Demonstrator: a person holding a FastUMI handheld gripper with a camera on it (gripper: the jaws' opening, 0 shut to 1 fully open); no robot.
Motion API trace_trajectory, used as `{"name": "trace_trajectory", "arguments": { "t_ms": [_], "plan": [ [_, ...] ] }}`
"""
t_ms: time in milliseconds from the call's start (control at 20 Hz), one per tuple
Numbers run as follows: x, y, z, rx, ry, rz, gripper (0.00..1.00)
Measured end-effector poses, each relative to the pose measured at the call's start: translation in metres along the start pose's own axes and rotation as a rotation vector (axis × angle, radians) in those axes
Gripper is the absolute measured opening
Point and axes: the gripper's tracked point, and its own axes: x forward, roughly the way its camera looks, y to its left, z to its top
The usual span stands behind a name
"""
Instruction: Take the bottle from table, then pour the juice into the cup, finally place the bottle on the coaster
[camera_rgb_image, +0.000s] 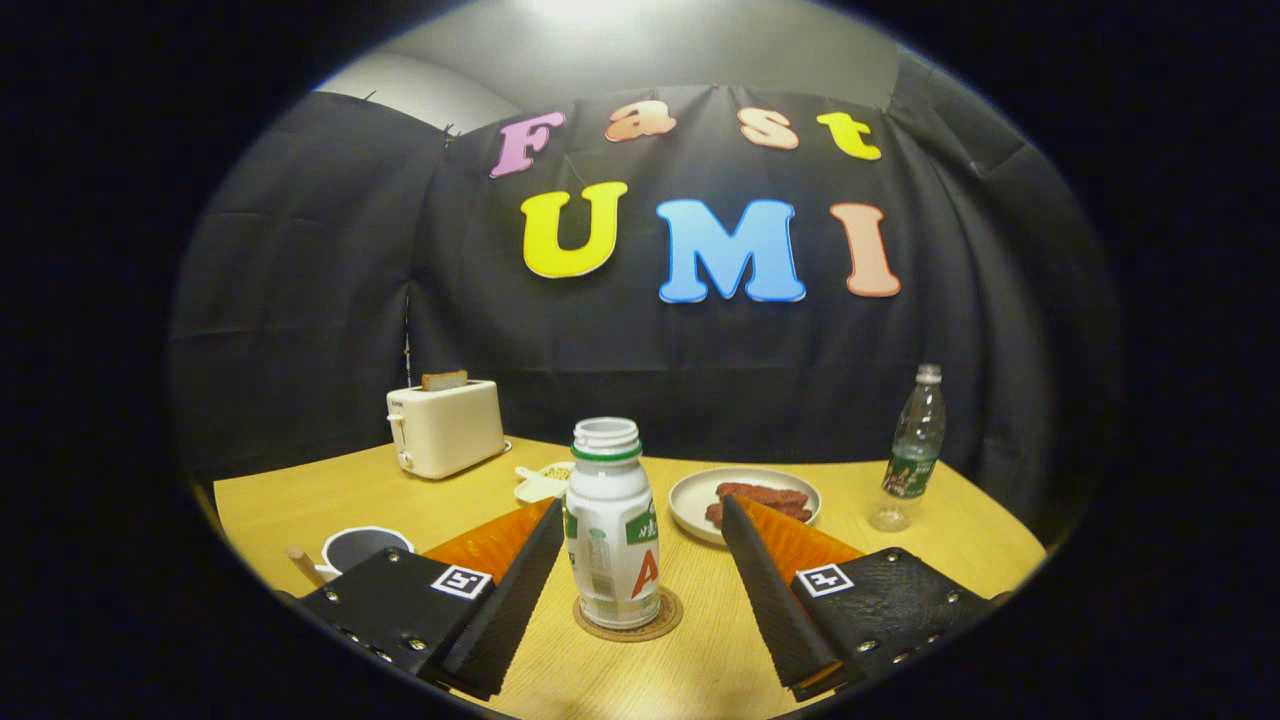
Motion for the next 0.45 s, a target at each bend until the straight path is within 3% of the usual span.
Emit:
{"name": "trace_trajectory", "arguments": {
  "t_ms": [300,450],
  "plan": [
    [-0.038,-0.005,0.082,-0.049,-0.163,-0.012,0.95],
    [-0.049,-0.015,0.094,-0.028,-0.190,-0.014,0.95]
  ]
}}
